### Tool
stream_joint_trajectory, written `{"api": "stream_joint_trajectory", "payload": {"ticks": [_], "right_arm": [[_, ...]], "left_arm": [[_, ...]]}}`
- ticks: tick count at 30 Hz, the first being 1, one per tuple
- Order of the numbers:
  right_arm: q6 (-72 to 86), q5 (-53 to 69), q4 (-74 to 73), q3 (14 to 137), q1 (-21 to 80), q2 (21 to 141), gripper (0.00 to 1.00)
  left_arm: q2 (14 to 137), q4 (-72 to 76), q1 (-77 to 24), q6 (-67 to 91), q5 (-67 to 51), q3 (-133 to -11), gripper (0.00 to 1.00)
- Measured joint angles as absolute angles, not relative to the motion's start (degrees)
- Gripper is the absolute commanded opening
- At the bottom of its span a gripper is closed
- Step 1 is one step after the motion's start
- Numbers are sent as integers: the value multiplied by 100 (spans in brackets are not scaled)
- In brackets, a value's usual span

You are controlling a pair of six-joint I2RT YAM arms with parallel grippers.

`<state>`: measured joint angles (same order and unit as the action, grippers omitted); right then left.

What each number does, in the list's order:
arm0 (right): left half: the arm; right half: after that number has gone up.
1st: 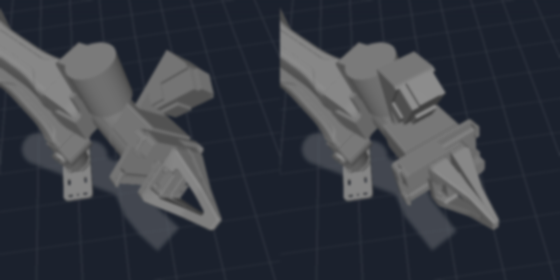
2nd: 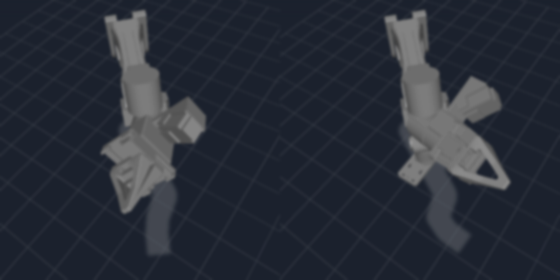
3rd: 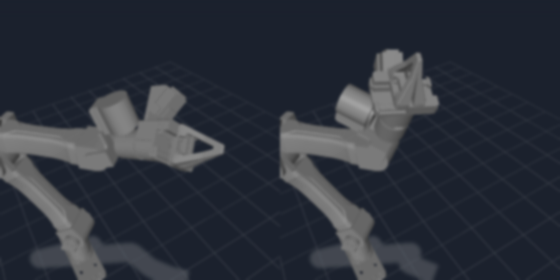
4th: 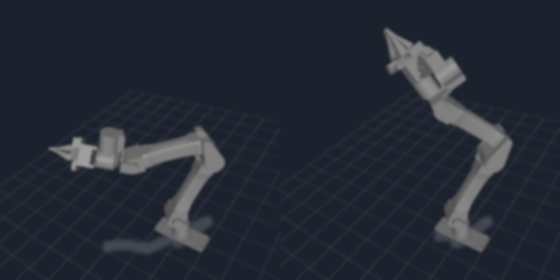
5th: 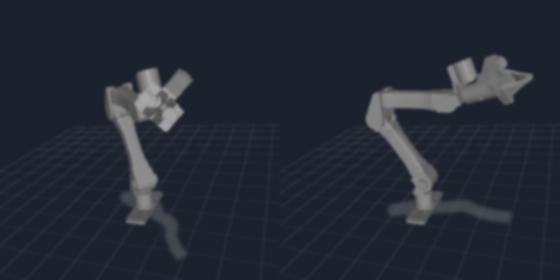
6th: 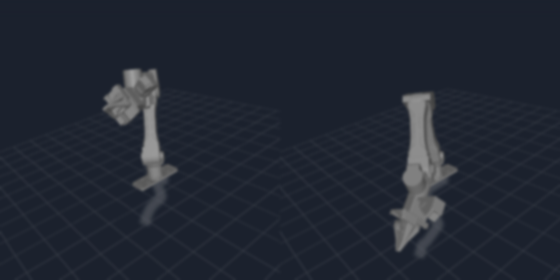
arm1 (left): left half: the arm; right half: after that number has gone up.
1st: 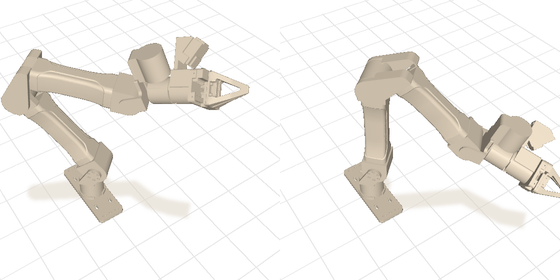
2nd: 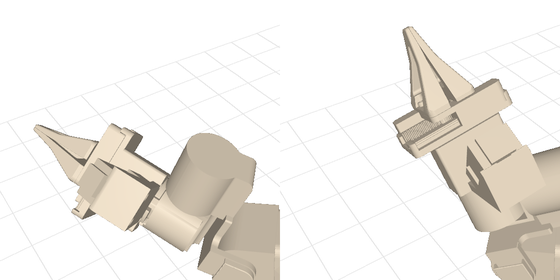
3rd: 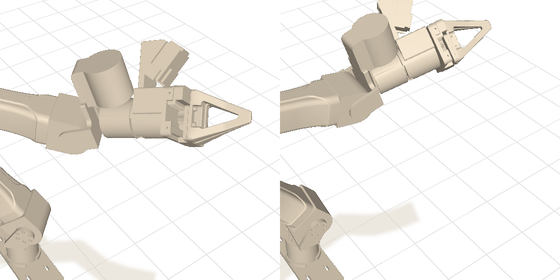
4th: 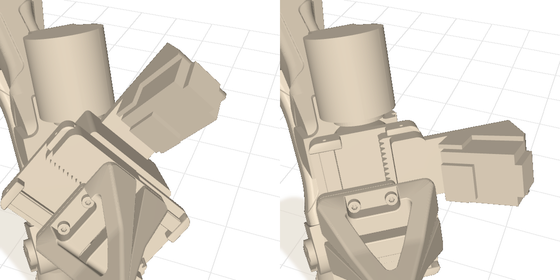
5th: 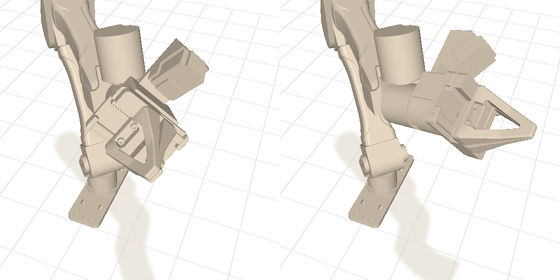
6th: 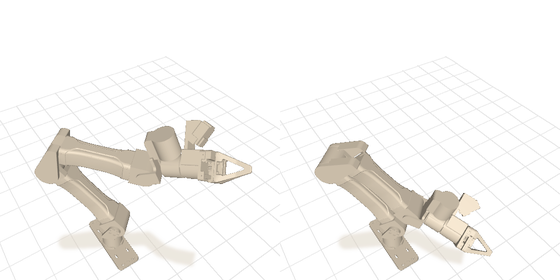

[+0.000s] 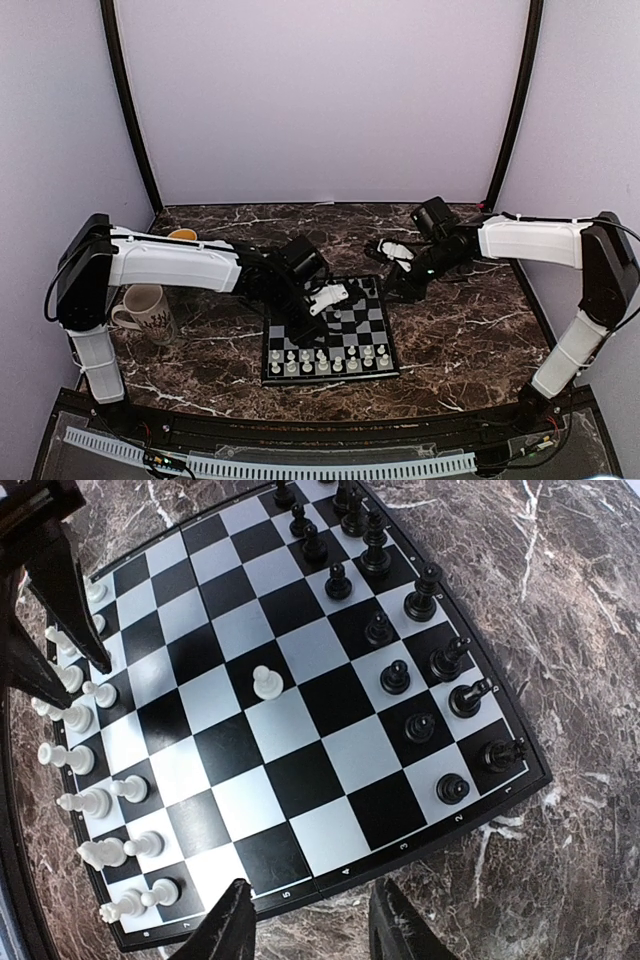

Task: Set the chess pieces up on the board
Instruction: Place the pawn on d2, then pick up the pawn from the chessboard.

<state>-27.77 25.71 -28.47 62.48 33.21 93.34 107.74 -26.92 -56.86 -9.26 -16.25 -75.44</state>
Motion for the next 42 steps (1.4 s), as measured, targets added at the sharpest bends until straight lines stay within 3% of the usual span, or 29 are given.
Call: {"api": "stream_joint_trajectory", "payload": {"ticks": [7,18,33,42], "right_arm": [[-2687,2714,-3194,7002,3393,9590,38],[-2814,2193,-3645,7769,4403,10501,39],[-2661,1411,-3990,8694,4744,11646,38],[-2550,1406,-4084,9070,4744,11979,17]], "left_arm": [[9745,-2665,-5369,-921,-1345,-7634,37],[8936,-1461,-3583,-252,-130,-6840,40],[8630,-1332,-3618,-97,-268,-6626,42],[8630,-1332,-3618,-95,-395,-6626,42]]}}
